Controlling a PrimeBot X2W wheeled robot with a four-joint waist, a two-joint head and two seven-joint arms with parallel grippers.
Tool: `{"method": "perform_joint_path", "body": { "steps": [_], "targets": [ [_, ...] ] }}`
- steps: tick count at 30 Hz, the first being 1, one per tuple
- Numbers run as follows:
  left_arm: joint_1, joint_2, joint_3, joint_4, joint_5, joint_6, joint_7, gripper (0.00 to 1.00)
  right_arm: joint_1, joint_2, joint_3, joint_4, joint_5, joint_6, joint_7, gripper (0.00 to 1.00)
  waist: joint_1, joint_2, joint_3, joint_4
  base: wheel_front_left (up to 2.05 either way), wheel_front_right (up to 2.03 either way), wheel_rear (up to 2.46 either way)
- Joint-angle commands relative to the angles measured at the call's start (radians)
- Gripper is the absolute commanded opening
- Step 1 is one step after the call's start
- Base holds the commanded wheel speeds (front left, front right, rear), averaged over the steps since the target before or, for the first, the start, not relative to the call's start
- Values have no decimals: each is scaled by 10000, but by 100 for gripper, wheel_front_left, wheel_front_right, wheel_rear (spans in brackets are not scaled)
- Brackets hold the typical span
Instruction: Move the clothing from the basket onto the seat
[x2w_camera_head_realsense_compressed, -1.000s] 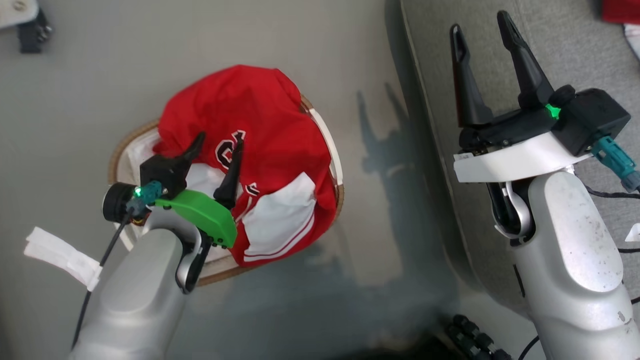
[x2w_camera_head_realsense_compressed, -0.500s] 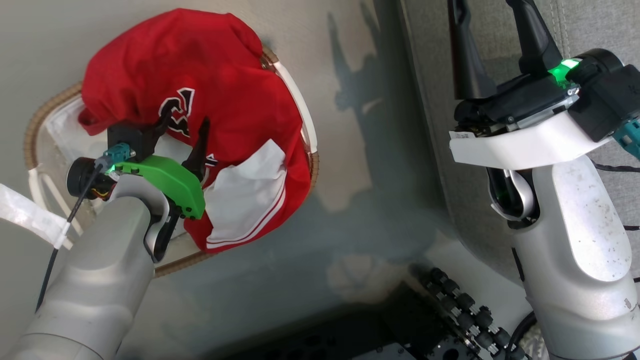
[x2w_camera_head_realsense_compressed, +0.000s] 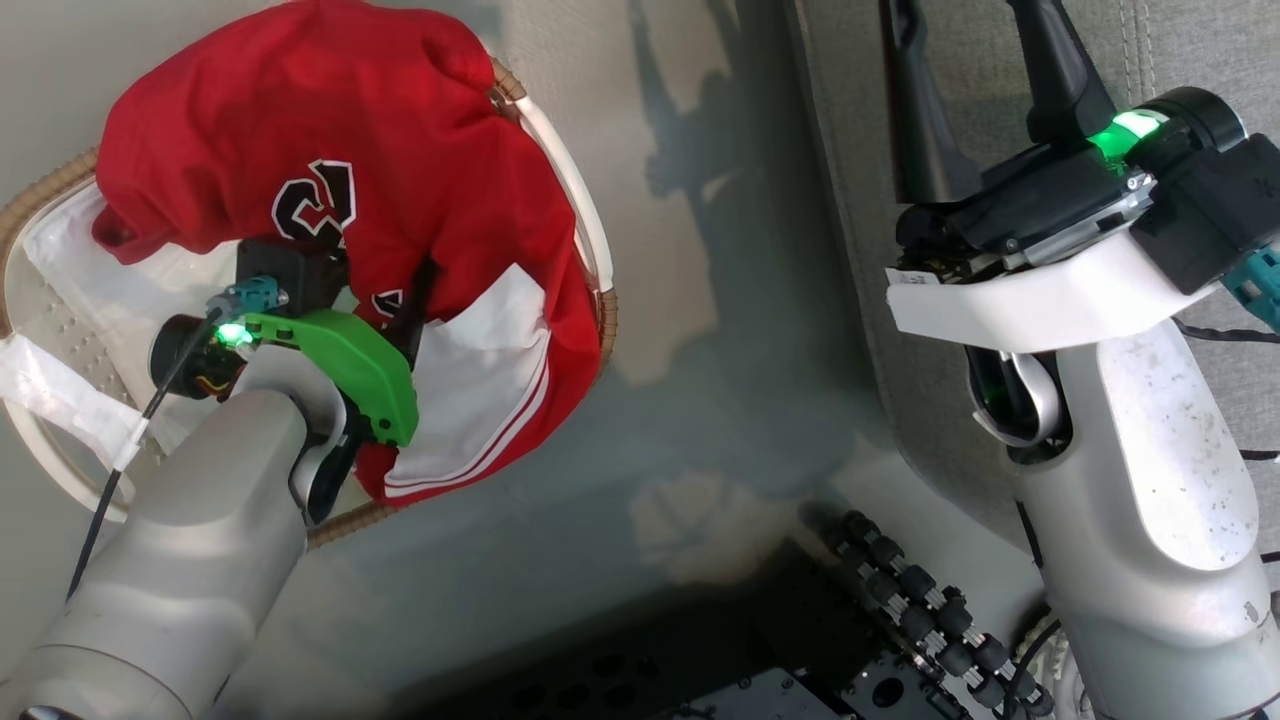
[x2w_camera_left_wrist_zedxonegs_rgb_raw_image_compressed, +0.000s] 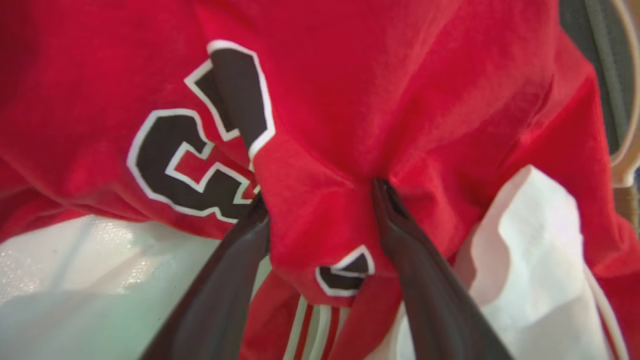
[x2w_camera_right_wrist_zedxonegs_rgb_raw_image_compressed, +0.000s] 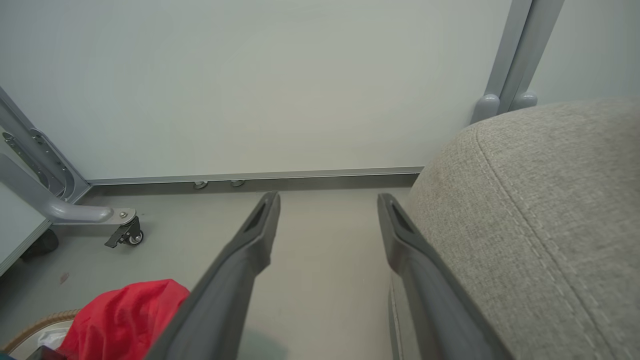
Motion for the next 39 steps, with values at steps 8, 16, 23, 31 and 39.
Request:
{"method": "perform_joint_path", "body": {
  "steps": [8,16,23,31,39],
  "targets": [
    [321,289,-1085,-181,-707,-30,-381,0,217,-25,5,518,309,-10,-24,100,-1,-1,-1036,25,0,0,0],
    [1228,8,-652,-453,-459,-30,-451,0,893,-38,-215,1112,-50,-12,-24,100,-1,-1,-2865,578,0,0,0],
    [2565,-455,958,-1085,697,-32,-441,0,1613,-36,-239,1703,-310,-10,-24,100,-1,-1,-4465,1009,0,0,0],
    [3968,-1022,2751,-2147,2310,-30,-443,0,2589,-36,-227,2338,-492,-10,-24,100,-1,-1,-6052,1450,0,0,0],
    [4962,-1455,3993,-3435,3470,-32,-445,0,3532,-35,-283,2823,-527,-10,-23,100,-1,-1,-7357,1806,0,0,0]
  ]
}}
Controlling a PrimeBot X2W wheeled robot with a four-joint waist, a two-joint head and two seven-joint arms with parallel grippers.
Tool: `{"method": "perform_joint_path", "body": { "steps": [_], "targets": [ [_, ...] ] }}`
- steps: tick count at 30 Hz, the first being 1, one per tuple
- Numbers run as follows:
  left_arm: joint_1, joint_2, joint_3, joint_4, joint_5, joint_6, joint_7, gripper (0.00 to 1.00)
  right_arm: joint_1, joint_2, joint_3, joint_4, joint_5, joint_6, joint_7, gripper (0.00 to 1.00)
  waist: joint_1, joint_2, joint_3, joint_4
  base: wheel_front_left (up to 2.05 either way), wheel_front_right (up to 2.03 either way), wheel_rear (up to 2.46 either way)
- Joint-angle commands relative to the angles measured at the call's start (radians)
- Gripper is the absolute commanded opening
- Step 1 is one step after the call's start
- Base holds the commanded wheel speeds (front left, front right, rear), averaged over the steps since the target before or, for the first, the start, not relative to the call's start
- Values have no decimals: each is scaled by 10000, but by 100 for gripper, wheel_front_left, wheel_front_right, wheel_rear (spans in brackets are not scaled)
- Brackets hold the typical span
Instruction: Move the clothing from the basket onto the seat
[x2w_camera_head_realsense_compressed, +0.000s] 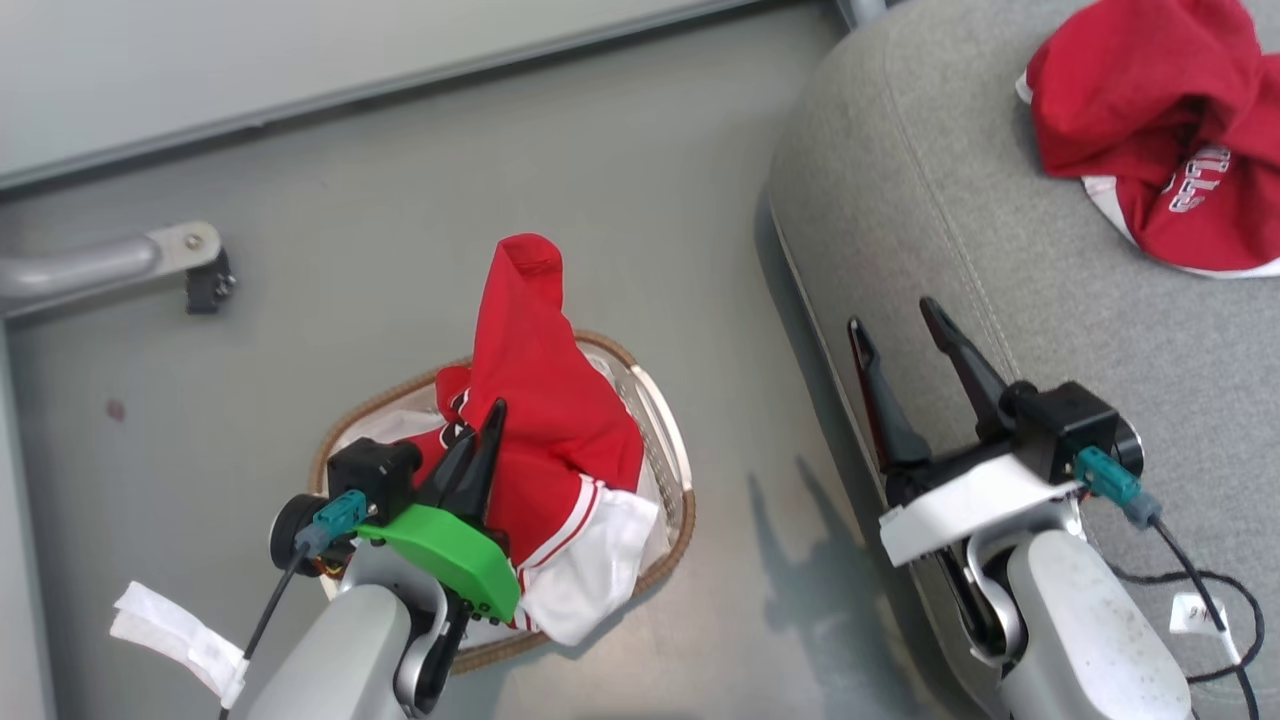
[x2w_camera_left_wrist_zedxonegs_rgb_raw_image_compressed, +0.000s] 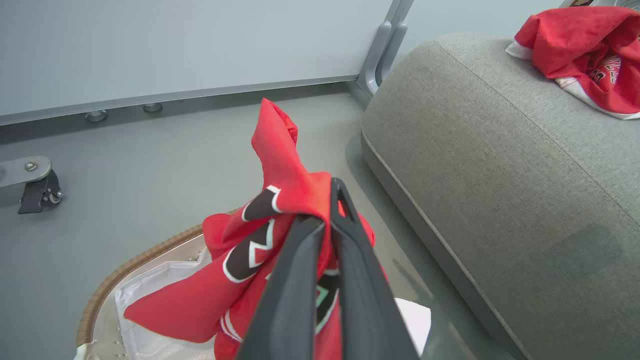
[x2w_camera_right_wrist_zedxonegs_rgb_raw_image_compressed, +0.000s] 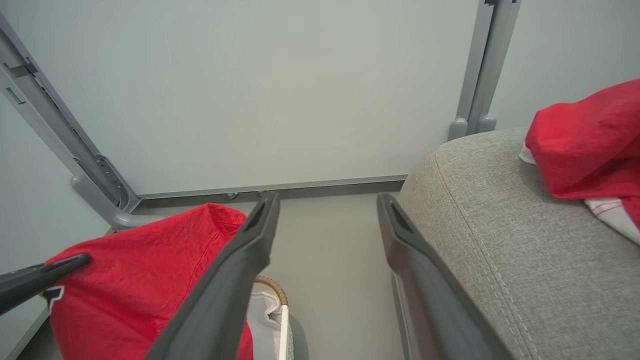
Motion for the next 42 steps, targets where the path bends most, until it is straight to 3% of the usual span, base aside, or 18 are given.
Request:
{"method": "perform_joint_path", "body": {
  "steps": [1,14,23,27,35,42],
  "targets": [
    [292,-88,120,-233,149,-32,-3,0,293,-44,-53,75,-47,-12,-24,100,0,0,-1184,591,0,0,0],
    [311,-450,667,-2495,865,-32,-5,0,1099,-41,-19,437,-82,-14,-24,100,0,0,-2254,1040,0,0,0],
    [-265,-523,629,-3235,972,-32,-5,0,1276,-41,430,633,-118,-12,-24,100,0,0,-2474,1233,0,0,0],
    [-373,-586,521,-3265,981,-34,-5,0,1198,-40,1019,621,-117,-12,-24,100,0,0,-2511,1326,0,0,0],
    [-462,-675,376,-3147,968,-32,-5,0,83,-50,3445,506,159,-14,-24,100,0,0,-2401,1546,0,0,0],
    [-487,-777,70,-3039,848,-32,-5,0,-1522,-46,4829,1433,678,-12,-24,100,0,0,-2321,1857,0,0,0]
  ]
}}
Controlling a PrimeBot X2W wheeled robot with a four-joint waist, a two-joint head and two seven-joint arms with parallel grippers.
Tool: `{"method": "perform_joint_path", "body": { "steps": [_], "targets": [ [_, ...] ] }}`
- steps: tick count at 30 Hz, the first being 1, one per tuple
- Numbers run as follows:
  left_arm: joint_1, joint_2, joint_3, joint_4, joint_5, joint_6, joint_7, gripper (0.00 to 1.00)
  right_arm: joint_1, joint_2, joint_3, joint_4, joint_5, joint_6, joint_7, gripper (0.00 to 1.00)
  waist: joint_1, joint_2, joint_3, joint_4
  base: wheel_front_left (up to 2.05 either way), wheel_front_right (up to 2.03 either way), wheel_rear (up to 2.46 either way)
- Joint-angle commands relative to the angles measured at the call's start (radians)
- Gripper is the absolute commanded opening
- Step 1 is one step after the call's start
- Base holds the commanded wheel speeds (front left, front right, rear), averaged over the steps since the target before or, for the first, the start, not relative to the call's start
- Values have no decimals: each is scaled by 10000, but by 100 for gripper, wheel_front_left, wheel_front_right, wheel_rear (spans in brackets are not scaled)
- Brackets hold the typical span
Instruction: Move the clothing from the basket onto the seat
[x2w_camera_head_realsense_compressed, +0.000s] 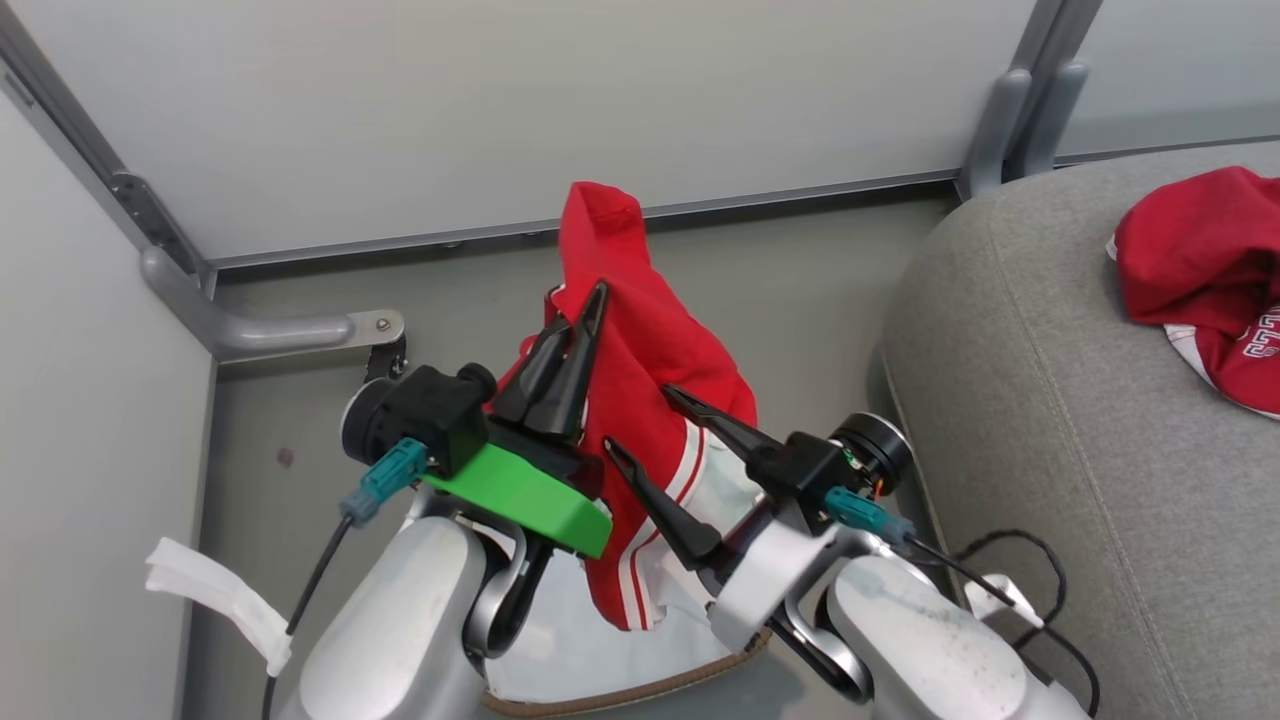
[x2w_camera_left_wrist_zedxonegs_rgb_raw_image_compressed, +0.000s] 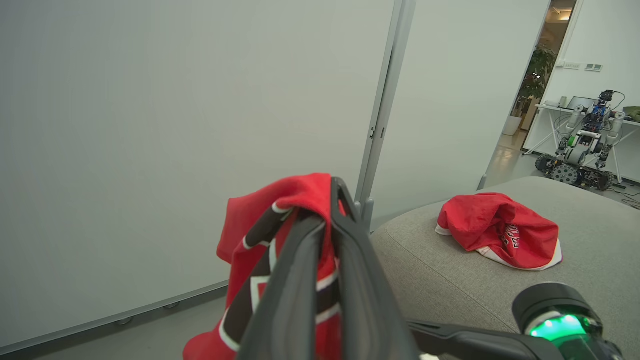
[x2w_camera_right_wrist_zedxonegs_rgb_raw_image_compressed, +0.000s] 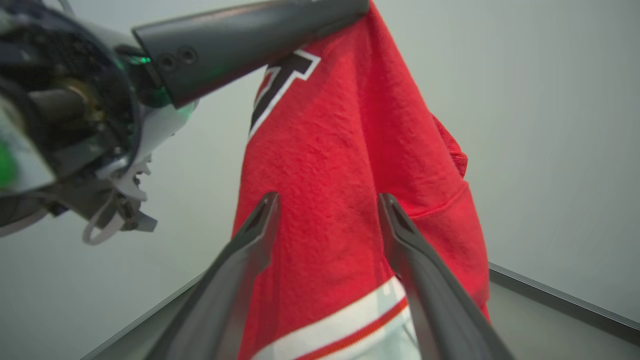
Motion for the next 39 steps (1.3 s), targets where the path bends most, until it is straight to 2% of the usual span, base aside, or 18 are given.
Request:
{"method": "perform_joint_path", "body": {
  "steps": [1,11,18,19,20,21,25,30,35,36,37,38,39],
  "targets": [
    [-133,-53,-61,14,-39,-32,-3,0,-291,-40,207,282,170,-10,-24,100,1,0,23,140,0,0,0],
    [-216,-237,-759,119,-181,-30,-3,0,-1058,-43,1100,2541,1103,-10,-22,100,1,0,-68,629,0,0,0],
    [-390,-313,-1023,84,-270,-32,-3,0,-1060,-44,1331,3342,1288,-12,-22,100,1,0,32,913,0,0,0],
    [-401,-313,-1048,84,-281,-32,-3,0,-1066,-43,1401,3441,1318,-10,-24,93,1,0,57,954,0,0,0],
    [-408,-317,-1054,85,-288,-32,-3,0,-1076,-41,1423,3504,1356,-10,-24,44,1,0,71,979,0,0,0],
    [-418,-322,-1065,93,-297,-31,-3,0,-1092,-43,1469,3586,1385,-10,-22,0,1,0,84,1011,0,0,0],
    [-400,-328,-1019,148,-318,-31,-3,0,-1121,-44,1254,3518,1388,-11,-24,0,1,0,141,1070,0,0,0],
    [-286,-259,-850,221,-232,-31,-3,0,-764,-43,514,3060,1027,-11,-22,0,1,0,173,1007,0,0,0],
    [-58,-197,-681,289,-124,-32,-3,0,-246,-46,-964,1897,292,-12,-24,0,1,0,208,747,0,0,0],
    [-10,-183,-672,325,-104,-32,-3,27,-98,-47,-1277,1630,174,-12,-24,0,1,0,211,689,0,0,0],
    [39,-166,-654,374,-71,-31,-2,61,88,-47,-1631,1266,53,-11,-24,0,1,0,208,605,0,0,0],
    [85,-143,-640,456,-77,-32,-2,100,236,-37,-1908,907,-47,-11,-24,0,1,0,209,502,0,0,0],
    [110,-119,-633,507,-50,-31,-2,100,366,-37,-2123,619,-110,-11,-25,0,1,0,211,429,0,0,0]
  ]
}}
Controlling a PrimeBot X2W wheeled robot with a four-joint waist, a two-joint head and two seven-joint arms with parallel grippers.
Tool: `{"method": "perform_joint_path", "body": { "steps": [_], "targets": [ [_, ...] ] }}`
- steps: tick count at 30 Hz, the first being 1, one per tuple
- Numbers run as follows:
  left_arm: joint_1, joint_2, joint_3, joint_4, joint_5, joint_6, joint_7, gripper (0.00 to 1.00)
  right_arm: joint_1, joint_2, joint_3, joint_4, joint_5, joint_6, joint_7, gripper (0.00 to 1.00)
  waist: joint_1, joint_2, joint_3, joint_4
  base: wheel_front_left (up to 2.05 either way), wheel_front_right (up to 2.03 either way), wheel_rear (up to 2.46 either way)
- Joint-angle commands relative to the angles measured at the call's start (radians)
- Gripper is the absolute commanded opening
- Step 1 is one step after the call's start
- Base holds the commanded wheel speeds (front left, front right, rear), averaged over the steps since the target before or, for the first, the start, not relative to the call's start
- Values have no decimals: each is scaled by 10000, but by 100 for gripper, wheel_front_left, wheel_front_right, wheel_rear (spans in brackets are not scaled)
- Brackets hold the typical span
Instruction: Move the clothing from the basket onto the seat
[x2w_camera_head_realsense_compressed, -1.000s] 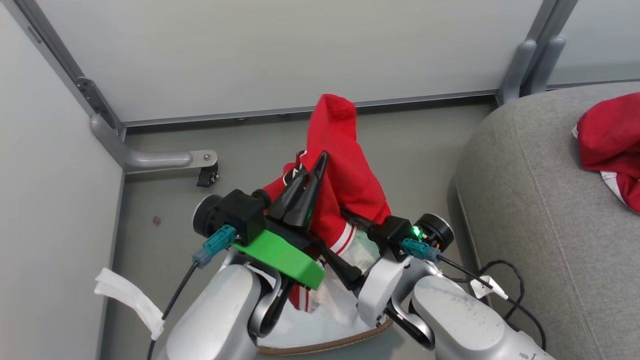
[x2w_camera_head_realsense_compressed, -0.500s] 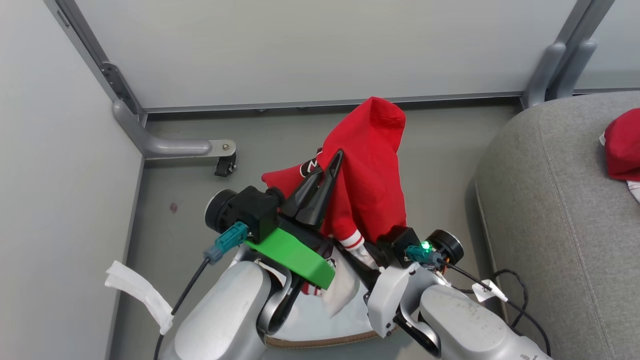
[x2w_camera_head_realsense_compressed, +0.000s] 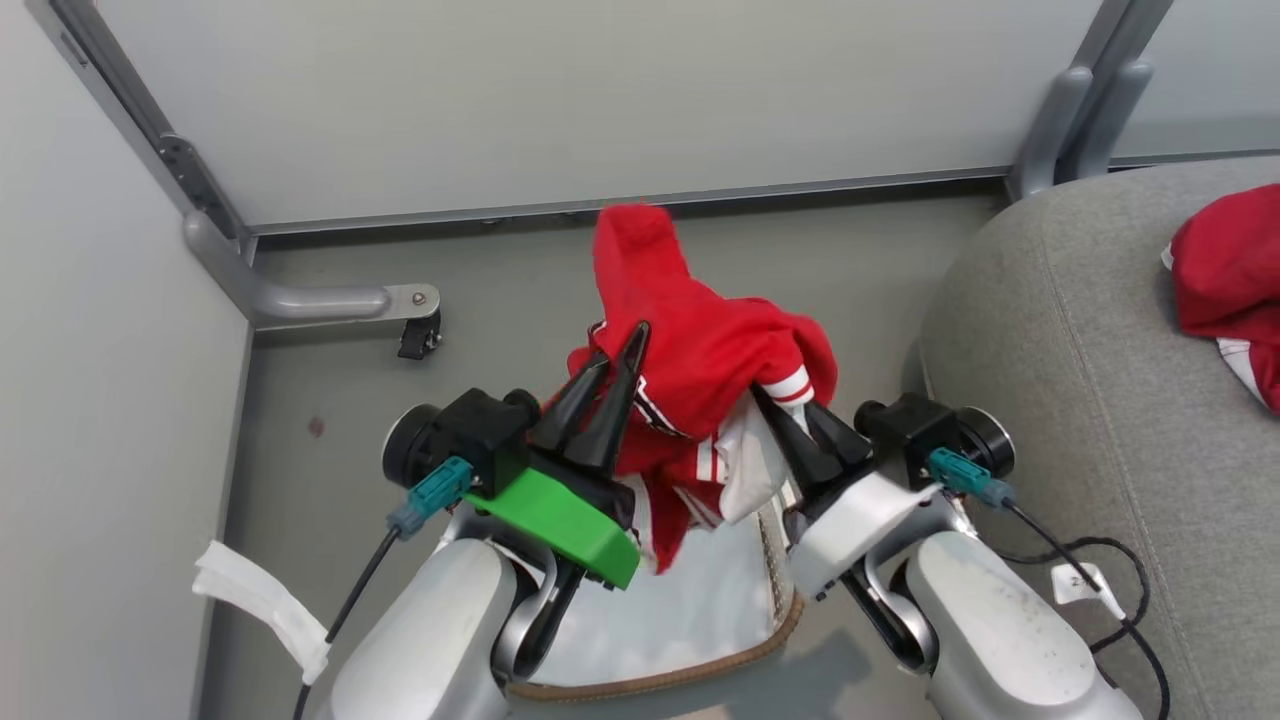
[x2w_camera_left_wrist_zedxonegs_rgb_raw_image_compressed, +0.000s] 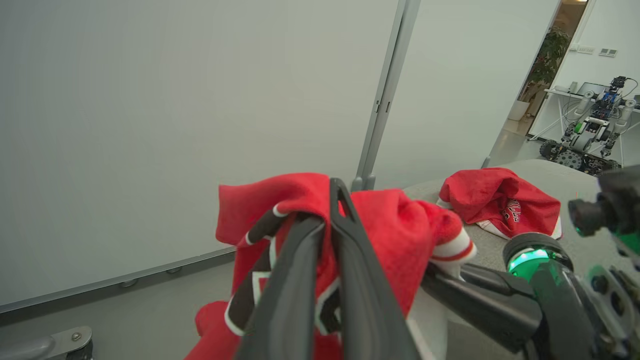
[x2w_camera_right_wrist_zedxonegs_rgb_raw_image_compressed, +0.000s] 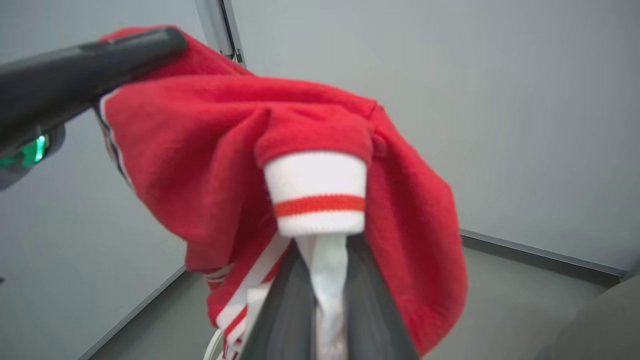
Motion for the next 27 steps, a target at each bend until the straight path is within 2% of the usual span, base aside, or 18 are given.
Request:
{"method": "perform_joint_path", "body": {
  "steps": [1,6,11,21,27],
  "targets": [
    [135,111,93,103,96,-33,0,100,279,-32,-296,-473,-88,-11,-24,0,0,0,4,-304,0,0,0],
    [364,256,308,290,204,-33,3,100,822,-35,-1116,-1790,-46,-11,-24,0,0,0,85,-1088,0,0,0],
    [659,438,524,377,312,-33,3,100,1161,-32,-1744,-2663,144,-11,-24,0,0,0,234,-2195,0,0,0],
    [1047,614,862,296,528,-33,3,100,1626,-26,-2498,-3664,508,-11,-25,0,0,0,615,-4593,0,0,0],
    [1077,731,916,240,641,-33,3,100,1788,-28,-2881,-3947,615,-11,-25,0,0,0,821,-5761,0,0,0]
  ]
}}
